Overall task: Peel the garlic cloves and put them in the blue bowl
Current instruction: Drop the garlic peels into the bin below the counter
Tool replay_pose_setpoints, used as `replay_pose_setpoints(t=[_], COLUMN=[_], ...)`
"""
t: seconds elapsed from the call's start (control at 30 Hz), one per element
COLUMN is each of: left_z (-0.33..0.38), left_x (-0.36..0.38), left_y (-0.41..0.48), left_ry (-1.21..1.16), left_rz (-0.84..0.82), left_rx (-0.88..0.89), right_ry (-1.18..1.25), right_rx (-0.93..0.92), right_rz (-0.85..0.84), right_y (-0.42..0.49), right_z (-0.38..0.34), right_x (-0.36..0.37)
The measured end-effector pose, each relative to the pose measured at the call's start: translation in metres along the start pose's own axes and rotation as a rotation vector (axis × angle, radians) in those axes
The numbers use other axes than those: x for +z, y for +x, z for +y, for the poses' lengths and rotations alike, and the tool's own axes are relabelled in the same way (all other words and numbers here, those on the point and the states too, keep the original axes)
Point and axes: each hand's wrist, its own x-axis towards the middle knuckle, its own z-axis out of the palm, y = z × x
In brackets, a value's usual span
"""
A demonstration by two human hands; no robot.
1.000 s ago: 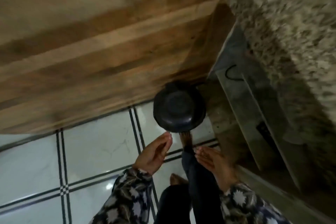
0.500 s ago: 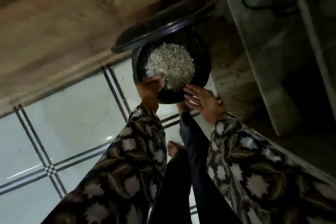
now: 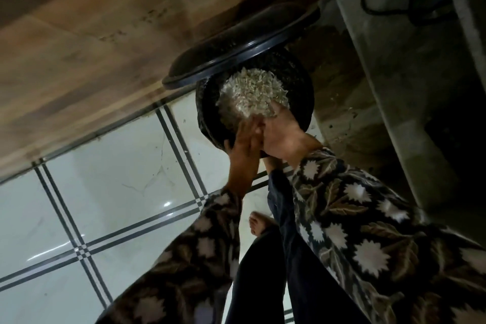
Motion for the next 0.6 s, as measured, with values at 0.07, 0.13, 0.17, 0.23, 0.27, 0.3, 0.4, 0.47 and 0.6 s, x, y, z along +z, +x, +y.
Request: replay_pose_setpoints(t=[0.07, 0.13, 0.17, 0.23, 0.27, 0.3, 0.4, 0.47, 0.6], left_z=[-0.011, 0.000, 0.008, 0.010, 0.007, 0.007, 0.036, 0.068, 0.129], left_x=[-0.002, -0.001, 0.002, 0.006, 0.006, 0.004, -0.016, -0.032, -0.051], left_y=[0.015, 0.020, 0.017, 0.012, 0.017, 0.023, 0.023, 0.005, -0.060], left_ry=[0.013, 0.023, 0.073, 0.191, 0.197, 0.174, 0.180, 0.161, 0.042], left_rz=[0.144, 0.138, 0.041, -0.097, -0.094, -0.055, 0.007, -0.013, -0.048], left_rx=[-0.107, 0.077, 0.162, 0.110, -0.020, -0.131, -0.258, -0.187, -0.032], right_ry=[0.033, 0.159, 0.185, 0.113, 0.131, 0.124, 0.099, 0.006, -0.084], right_rx=[0.112, 0.155, 0.134, 0.034, 0.031, 0.012, 0.097, -0.030, -0.296], right_rz=[-0.118, -0.148, -0.154, -0.167, -0.179, -0.156, -0.151, -0.052, 0.087], right_y=[0.002, 0.011, 0.012, 0.010, 0.005, -0.001, -0.046, -0.092, -0.182], right_z=[0.002, 0.006, 0.007, 0.013, 0.010, 0.011, 0.000, -0.008, -0.011], right_x=[-0.006, -0.019, -0.018, -0.019, -0.018, -0.023, -0.032, -0.033, -0.038])
